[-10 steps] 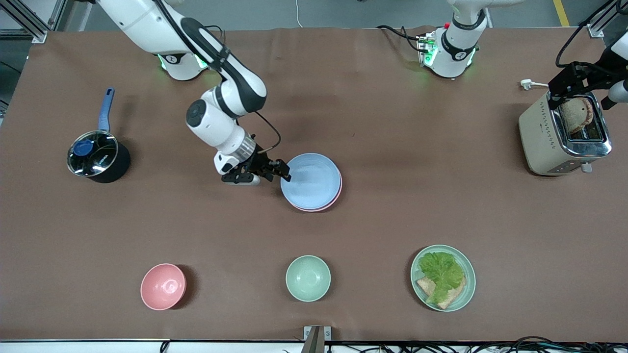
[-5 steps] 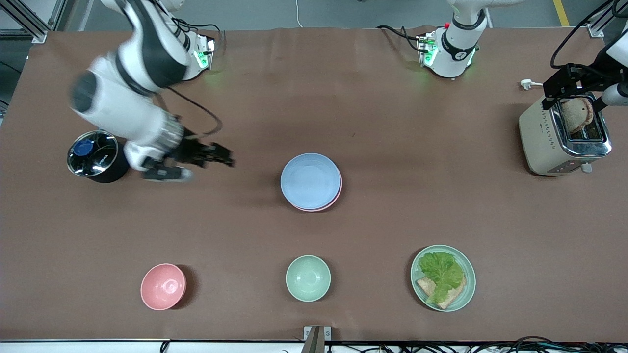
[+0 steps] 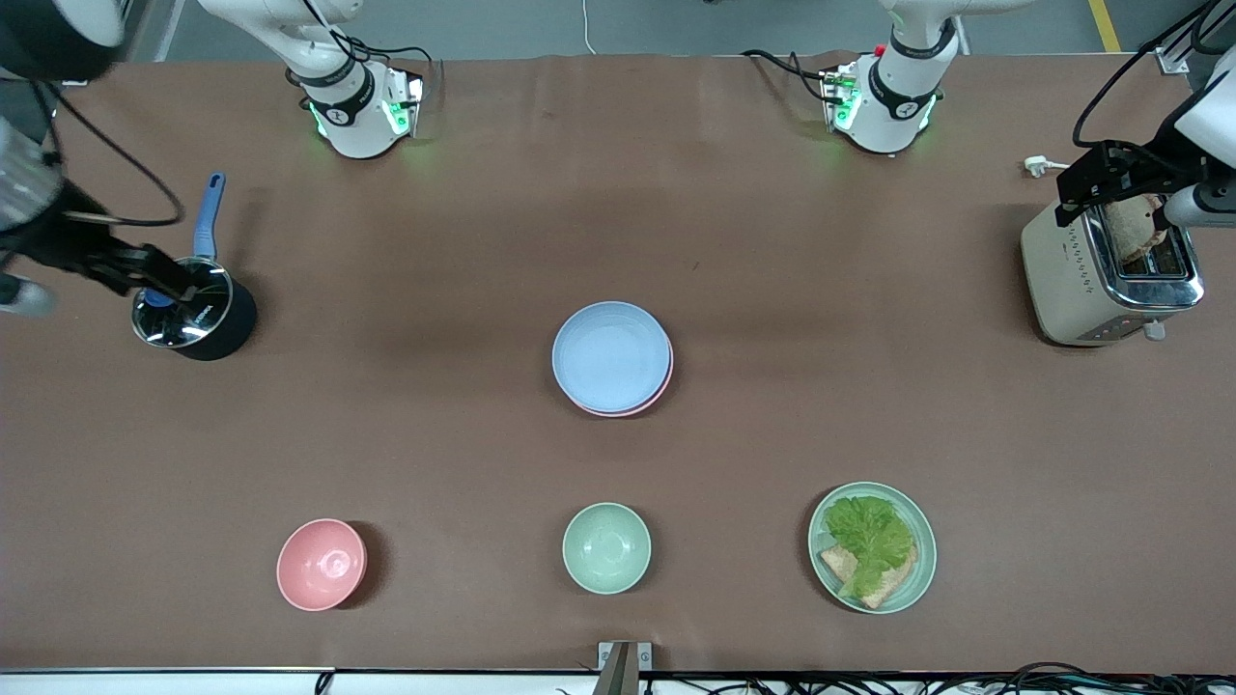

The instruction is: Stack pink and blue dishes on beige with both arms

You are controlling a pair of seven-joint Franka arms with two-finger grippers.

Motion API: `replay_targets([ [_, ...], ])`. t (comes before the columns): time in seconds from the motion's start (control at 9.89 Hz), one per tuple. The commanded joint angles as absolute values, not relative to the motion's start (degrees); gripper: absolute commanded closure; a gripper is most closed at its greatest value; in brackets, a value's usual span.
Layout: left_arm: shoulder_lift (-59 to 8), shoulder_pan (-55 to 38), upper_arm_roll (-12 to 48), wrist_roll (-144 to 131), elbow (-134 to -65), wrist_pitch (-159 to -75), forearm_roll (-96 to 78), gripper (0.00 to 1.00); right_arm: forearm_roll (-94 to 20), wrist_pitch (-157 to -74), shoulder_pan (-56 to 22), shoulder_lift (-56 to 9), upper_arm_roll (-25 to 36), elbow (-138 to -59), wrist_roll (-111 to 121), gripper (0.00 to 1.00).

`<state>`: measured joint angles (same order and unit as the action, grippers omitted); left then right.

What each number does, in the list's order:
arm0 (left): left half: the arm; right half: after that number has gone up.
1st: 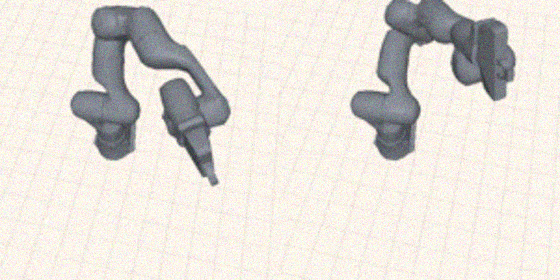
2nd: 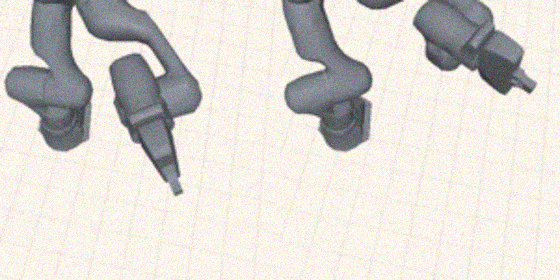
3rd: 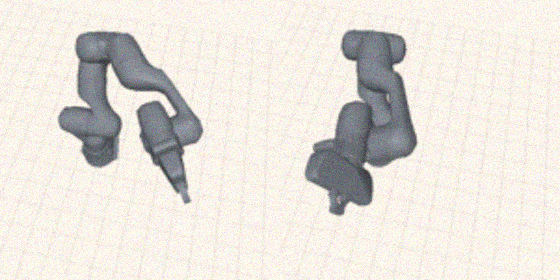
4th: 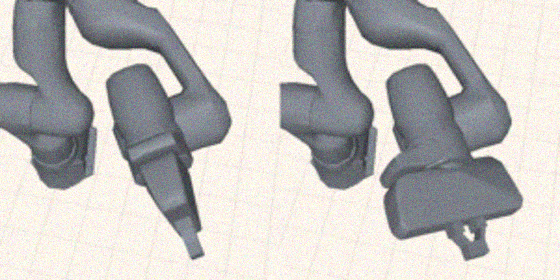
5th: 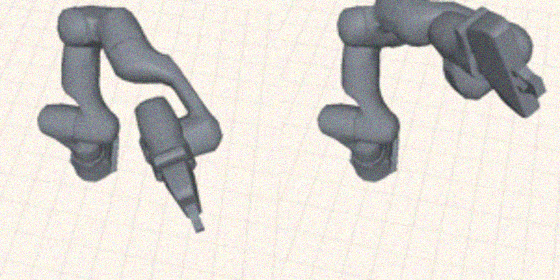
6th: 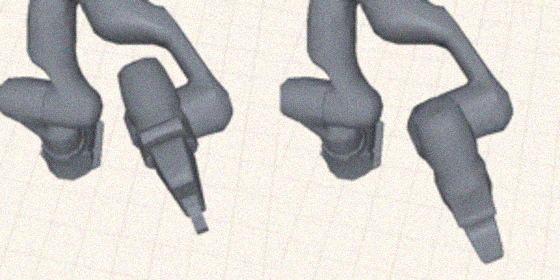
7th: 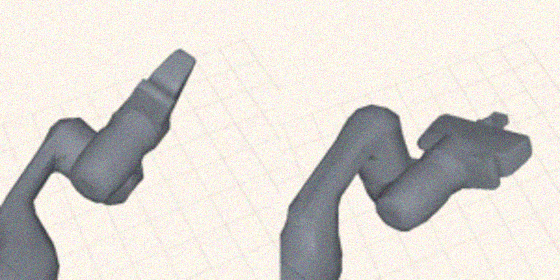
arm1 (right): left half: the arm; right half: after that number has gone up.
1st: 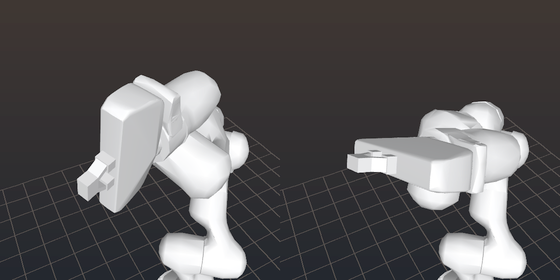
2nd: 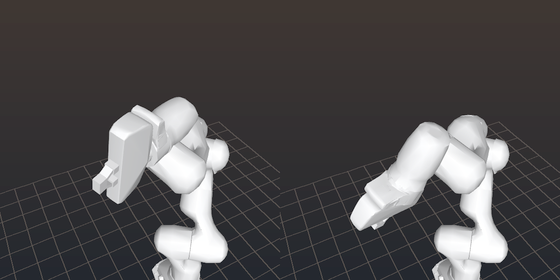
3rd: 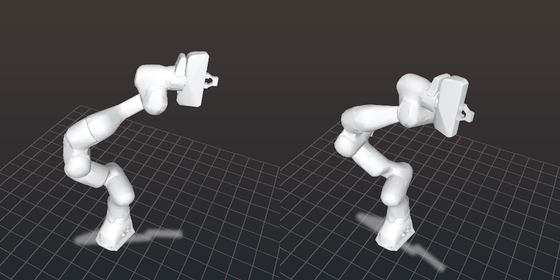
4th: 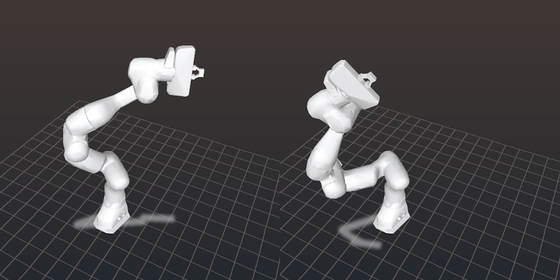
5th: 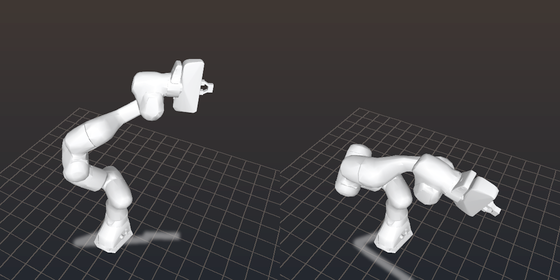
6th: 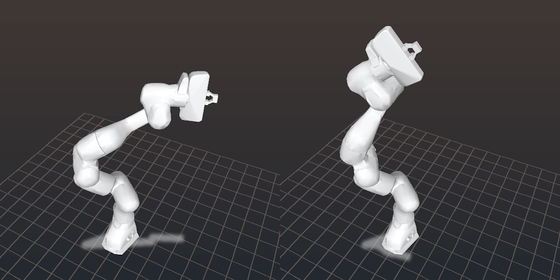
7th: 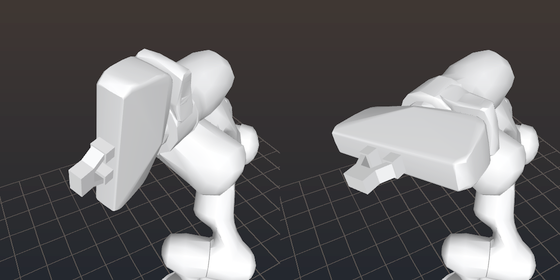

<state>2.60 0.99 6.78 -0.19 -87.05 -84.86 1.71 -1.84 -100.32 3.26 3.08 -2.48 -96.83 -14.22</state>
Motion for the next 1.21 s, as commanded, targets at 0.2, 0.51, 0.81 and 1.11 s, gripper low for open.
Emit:
replay_targets([
  [0.2,1.8,0.6,6.9,-0.1,-87.6,-86.4,1.7,0.0,-0.3,-85.1,2.5,0.7,-0.7,-82.8,-9.6,0.0],
  [0.51,2.4,0.7,7.0,-0.4,-87.5,-85.6,1.7,0.0,-0.3,-84.9,2.6,0.6,-0.1,-83.1,-8.9,0.0],
  [0.81,2.2,1.1,6.4,-0.3,-87.5,-85.6,1.7,0.0,-0.1,-84.7,3.0,0.6,0.0,-83.0,-5.6,0.0],
  [1.11,1.9,1.1,6.2,-0.3,-87.5,-85.6,1.8,0.0,0.4,-83.7,3.0,0.5,0.4,-83.0,-3.7,0.0],
])
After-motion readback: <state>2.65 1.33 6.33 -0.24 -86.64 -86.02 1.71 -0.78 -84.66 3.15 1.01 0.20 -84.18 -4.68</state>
